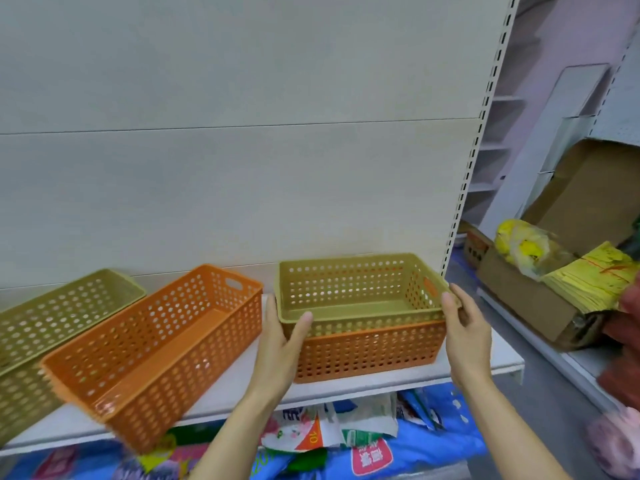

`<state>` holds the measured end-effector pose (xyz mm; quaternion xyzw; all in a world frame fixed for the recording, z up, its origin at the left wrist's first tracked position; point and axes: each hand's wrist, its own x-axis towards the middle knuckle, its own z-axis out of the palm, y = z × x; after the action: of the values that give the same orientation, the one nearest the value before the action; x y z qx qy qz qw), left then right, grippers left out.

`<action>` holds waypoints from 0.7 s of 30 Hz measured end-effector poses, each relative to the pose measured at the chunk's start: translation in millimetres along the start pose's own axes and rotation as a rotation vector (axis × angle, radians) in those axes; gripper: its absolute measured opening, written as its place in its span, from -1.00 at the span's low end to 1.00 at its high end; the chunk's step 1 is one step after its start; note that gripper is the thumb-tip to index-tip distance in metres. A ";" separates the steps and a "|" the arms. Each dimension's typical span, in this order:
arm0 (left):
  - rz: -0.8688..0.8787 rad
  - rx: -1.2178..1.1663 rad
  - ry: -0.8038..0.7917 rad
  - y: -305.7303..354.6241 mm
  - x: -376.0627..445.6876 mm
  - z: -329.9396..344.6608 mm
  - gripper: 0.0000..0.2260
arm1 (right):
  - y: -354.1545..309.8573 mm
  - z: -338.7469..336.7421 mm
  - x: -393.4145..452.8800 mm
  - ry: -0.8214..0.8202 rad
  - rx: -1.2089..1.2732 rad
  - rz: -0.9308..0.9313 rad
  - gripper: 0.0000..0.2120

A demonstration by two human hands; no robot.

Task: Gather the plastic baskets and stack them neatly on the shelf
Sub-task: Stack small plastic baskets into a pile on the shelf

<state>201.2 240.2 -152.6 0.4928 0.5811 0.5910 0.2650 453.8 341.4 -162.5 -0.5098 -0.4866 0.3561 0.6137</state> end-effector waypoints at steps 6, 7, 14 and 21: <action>-0.035 0.091 0.065 -14.4 9.2 -10.6 -0.47 | 3.6 14.8 -10.9 -0.043 -0.103 -0.062 -0.59; -0.031 0.120 0.065 -13.8 9.3 -12.6 -0.47 | 2.0 16.7 -11.7 -0.052 -0.120 -0.076 -0.60; -0.001 0.378 0.037 -8.0 13.2 -18.0 -0.53 | 5.4 16.7 -5.0 -0.062 -0.227 -0.118 -0.61; 0.108 0.886 0.285 -1.4 -6.5 -69.6 -0.33 | 5.5 15.3 -5.2 -0.073 -0.306 -0.180 -0.56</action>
<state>141.3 205.0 -144.5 0.5019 0.7816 0.3606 -0.0845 438.0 342.0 -168.9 -0.5382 -0.6008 0.2397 0.5403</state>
